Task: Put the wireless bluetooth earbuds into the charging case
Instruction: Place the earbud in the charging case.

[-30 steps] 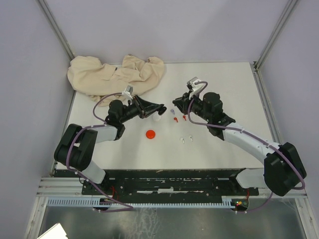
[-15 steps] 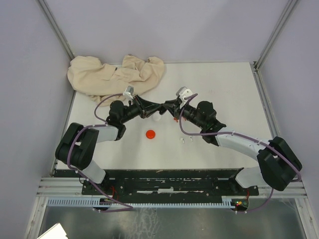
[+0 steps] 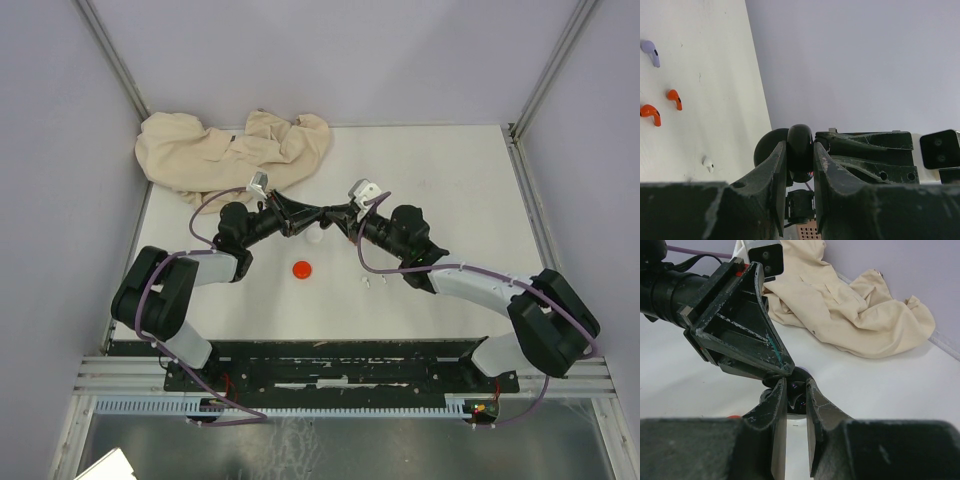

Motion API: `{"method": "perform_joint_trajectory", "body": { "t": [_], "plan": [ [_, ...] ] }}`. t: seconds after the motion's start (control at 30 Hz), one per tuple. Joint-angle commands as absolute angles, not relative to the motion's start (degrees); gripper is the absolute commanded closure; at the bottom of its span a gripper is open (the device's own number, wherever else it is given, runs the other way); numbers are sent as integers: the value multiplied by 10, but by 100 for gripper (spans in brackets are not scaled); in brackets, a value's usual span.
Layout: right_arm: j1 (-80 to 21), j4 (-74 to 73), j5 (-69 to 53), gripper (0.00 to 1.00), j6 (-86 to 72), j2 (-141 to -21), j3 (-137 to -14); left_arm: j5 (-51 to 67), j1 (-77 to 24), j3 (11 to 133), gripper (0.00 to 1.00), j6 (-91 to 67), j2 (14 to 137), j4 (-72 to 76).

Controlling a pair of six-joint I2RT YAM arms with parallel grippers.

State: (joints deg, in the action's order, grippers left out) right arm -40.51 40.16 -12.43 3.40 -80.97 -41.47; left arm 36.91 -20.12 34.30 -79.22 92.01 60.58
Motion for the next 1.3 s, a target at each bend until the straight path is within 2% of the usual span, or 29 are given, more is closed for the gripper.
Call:
{"method": "perform_joint_trajectory", "body": {
  "t": [0.0,0.6,0.97,1.27],
  "plan": [
    [-408,439,-122,99,44,-815,-414,369,-204,342,97,-812,916,645],
    [-408,429,-108,97,41,-819,-414,367,-204,344,97,-817,916,649],
    [-408,412,-96,77,31,-811,-415,365,-204,345,97,-817,915,649],
    [-409,422,-76,56,15,-798,-415,364,-204,346,97,-817,920,649]
  ]
}}
